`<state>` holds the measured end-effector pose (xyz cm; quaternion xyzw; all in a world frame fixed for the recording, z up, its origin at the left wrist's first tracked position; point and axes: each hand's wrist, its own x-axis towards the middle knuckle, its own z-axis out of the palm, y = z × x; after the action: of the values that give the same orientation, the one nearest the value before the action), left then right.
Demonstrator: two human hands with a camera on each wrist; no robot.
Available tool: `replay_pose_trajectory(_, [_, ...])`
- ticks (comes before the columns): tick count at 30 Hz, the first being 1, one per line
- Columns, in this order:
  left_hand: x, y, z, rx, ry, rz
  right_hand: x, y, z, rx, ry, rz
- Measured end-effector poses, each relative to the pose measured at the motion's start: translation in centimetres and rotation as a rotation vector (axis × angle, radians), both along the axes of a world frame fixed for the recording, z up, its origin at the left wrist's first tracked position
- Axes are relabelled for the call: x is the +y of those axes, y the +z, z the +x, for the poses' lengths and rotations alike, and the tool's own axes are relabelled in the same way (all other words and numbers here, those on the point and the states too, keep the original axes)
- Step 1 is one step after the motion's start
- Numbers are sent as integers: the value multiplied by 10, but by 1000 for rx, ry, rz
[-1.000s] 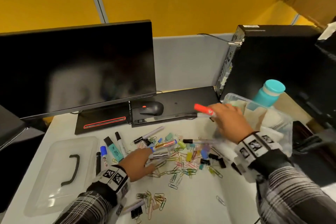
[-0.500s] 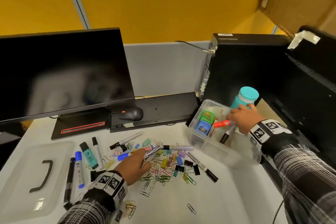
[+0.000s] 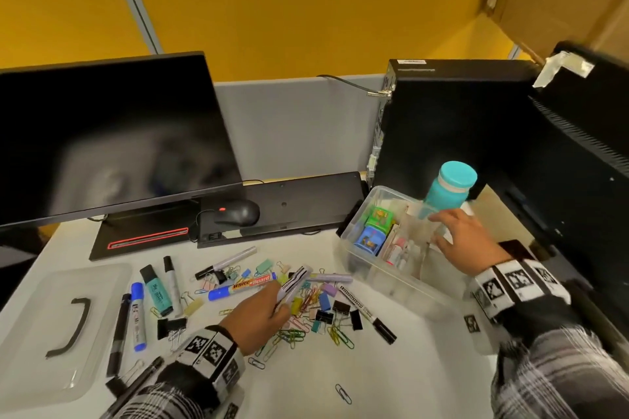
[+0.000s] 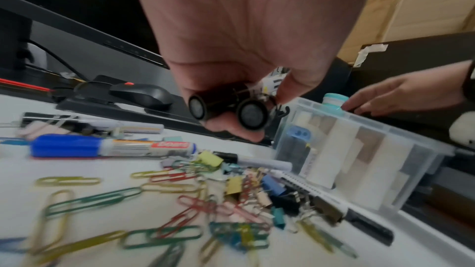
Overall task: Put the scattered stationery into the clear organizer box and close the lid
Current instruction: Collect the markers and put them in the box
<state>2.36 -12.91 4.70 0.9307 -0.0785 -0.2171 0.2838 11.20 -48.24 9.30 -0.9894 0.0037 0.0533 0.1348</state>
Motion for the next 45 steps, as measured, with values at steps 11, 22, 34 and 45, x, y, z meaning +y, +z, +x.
replay_pose_trajectory(11, [-154, 54, 59, -156, -135, 43, 3, -61, -47, -160, -153, 39])
replay_pose_trajectory(22, [-218, 78, 89, -219, -214, 290, 4, -62, -47, -211, -154, 70])
replay_pose_trajectory(34, [-99, 33, 72, -427, 110, -109, 8, -52, -53, -273, -136, -8])
replay_pose_trajectory(45, [-19, -51, 62, -316, -175, 331, 123, -73, -77, -16, 286, -46])
